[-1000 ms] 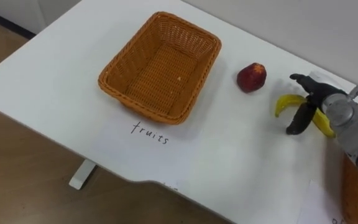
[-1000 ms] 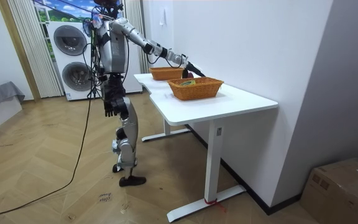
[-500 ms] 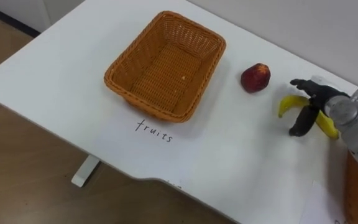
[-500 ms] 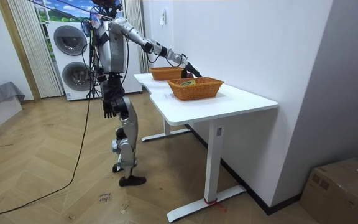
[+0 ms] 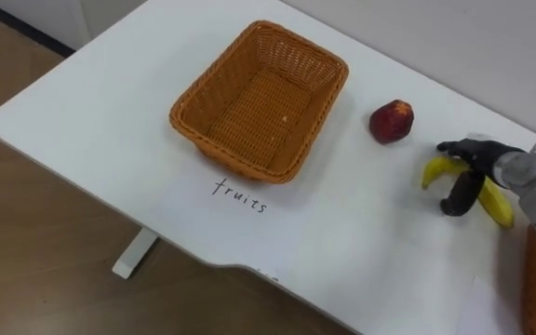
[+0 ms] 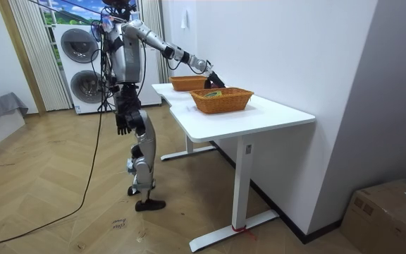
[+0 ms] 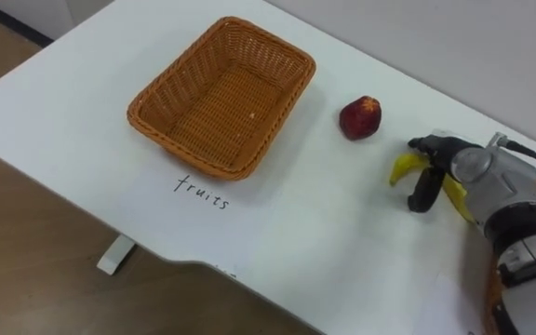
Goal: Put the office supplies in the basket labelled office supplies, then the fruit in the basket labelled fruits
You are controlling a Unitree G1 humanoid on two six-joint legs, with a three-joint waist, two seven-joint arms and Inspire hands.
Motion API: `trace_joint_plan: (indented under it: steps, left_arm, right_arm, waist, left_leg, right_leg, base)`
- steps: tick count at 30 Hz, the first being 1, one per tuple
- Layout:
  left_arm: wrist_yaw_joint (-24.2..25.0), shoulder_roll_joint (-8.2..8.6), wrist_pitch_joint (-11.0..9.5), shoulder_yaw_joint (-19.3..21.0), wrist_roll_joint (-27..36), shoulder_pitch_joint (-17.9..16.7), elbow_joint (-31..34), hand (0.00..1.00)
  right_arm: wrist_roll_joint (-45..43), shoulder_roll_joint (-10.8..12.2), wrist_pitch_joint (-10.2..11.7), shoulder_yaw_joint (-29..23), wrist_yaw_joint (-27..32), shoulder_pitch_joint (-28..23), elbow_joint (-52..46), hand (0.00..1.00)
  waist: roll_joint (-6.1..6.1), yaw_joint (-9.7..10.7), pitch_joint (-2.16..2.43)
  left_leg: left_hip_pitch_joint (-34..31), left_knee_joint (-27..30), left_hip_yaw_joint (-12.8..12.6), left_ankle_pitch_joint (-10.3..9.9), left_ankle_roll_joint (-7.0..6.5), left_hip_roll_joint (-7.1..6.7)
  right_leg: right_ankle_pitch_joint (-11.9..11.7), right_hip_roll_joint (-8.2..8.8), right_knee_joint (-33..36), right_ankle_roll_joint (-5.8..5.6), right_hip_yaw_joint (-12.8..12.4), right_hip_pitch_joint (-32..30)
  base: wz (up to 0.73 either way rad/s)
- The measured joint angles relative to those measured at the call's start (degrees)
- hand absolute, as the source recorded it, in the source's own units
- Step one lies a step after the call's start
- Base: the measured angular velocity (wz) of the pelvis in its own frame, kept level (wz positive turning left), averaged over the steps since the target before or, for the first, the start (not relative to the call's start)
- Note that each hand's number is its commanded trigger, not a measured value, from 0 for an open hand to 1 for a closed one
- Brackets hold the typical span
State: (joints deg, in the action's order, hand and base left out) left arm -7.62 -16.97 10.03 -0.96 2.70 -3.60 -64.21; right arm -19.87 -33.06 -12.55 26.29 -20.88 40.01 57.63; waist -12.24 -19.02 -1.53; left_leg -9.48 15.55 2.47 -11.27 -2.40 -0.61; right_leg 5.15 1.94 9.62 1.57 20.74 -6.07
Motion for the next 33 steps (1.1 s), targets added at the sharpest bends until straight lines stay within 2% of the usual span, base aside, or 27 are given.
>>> trace_joint_plan:
  steps: [13,14,15,31,33]
  left_arm:
    - [1.2,-0.23,0.9,0.2,-0.1,0.1,0.1,0.00]
    - [1.2,-0.23,0.9,0.2,-0.1,0.1,0.1,0.00]
    - [1.2,-0.23,0.9,0.2,-0.1,0.0,0.1,0.00]
    - [1.7,-0.37,0.9,0.0,0.1,1.6,0.0,0.00]
    - [1.6,-0.41,0.7,0.0,0.1,2.1,0.0,0.00]
  right_arm:
    - [-0.4,-0.4,-1.9,0.2,-0.7,-0.2,0.1,0.01]
    - [-0.4,-0.4,-2.0,0.2,-0.7,-0.2,0.2,0.81]
    - [-0.4,-0.4,-2.0,0.2,-0.7,-0.2,0.2,1.00]
    - [-1.7,-2.1,-2.5,0.2,3.8,0.7,0.0,1.00]
    - [-1.7,-2.2,-2.5,1.0,4.0,0.7,0.0,1.00]
  waist:
    - [0.01,-1.7,0.00]
    - [0.01,-1.6,0.00]
    - [0.01,-1.6,0.00]
    - [0.10,-1.7,-0.20]
    - [0.01,-1.7,-0.52]
  left_leg:
    - [0.1,0.0,-0.2,0.0,-0.01,0.05]
    - [0.1,0.0,-0.1,0.0,-0.01,0.03]
    - [0.1,0.0,-0.1,0.0,-0.01,0.03]
    - [-0.1,-0.3,-0.1,0.0,-0.06,0.02]
    - [-0.2,-0.3,-0.1,0.0,-0.06,0.05]
  right_leg:
    - [-0.1,0.04,0.0,0.07,0.4,0.0]
    - [-0.1,0.04,0.0,0.08,0.5,0.1]
    - [-0.1,0.04,0.0,0.08,0.5,0.0]
    - [-0.1,-0.07,-0.9,0.00,0.8,0.0]
    - [-0.2,-0.14,-1.0,-0.03,0.8,-0.1]
  base:
    - [0.00]
    - [0.00]
    - [0.00]
    - [0.00]
    - [0.00]
